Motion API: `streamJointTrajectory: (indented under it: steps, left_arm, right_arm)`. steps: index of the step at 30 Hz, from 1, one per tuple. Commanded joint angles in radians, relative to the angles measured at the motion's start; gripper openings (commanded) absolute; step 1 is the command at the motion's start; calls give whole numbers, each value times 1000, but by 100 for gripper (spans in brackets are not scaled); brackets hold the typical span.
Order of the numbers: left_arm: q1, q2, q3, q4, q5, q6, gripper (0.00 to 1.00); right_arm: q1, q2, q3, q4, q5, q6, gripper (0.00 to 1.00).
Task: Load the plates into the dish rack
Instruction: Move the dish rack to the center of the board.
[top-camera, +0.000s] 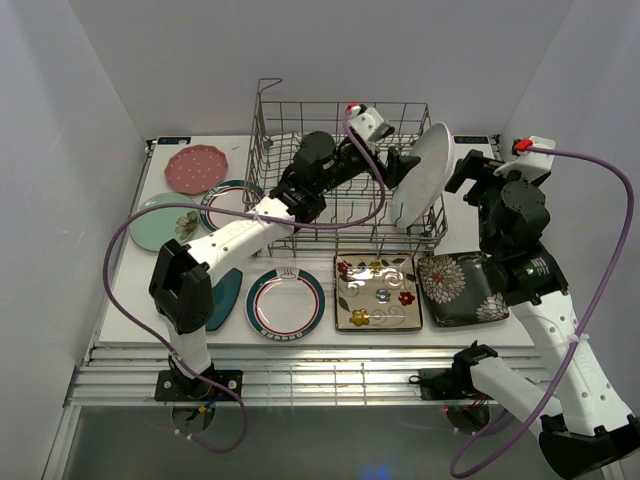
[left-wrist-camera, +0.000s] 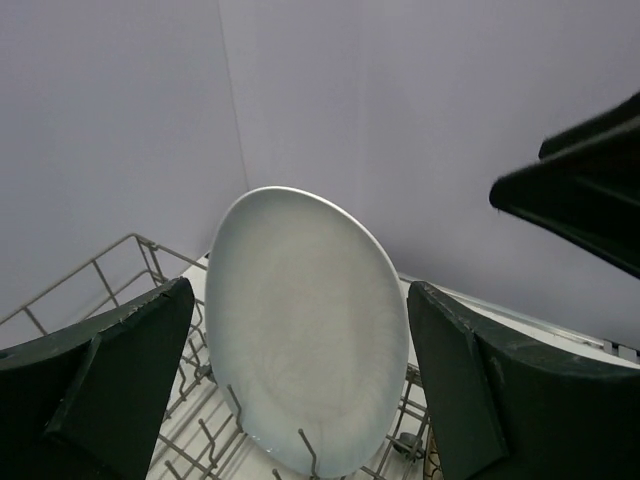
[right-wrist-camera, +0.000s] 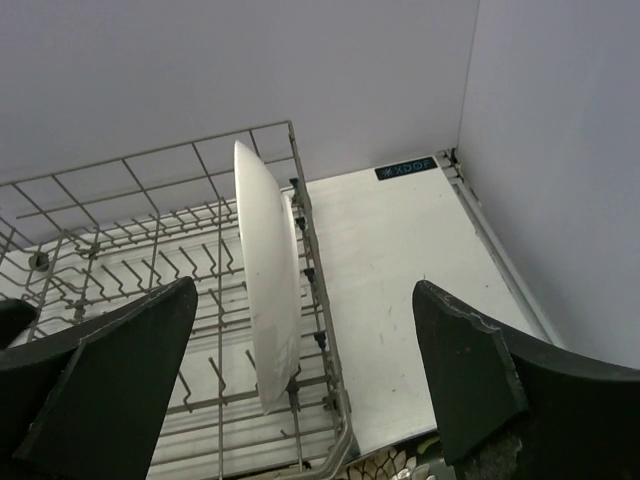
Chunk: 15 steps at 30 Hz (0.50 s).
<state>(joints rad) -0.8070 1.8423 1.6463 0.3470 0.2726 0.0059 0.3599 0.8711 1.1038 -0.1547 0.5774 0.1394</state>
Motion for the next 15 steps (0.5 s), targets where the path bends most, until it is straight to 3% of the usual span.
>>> streamJointTrajectory:
  steps: [1, 7, 15]
  left_arm:
    - [44, -106, -43, 6, 1, -40, 98]
    - [77, -201, -98, -48, -70, -11, 98]
    - [101, -327, -131, -210, -271, 106, 98]
  right_arm:
    - [-4, -30, -38, -31, -34, 74, 93]
    - [-4, -105, -186, -37, -42, 124, 76]
    - [-7, -107, -308, -65, -56, 186, 72]
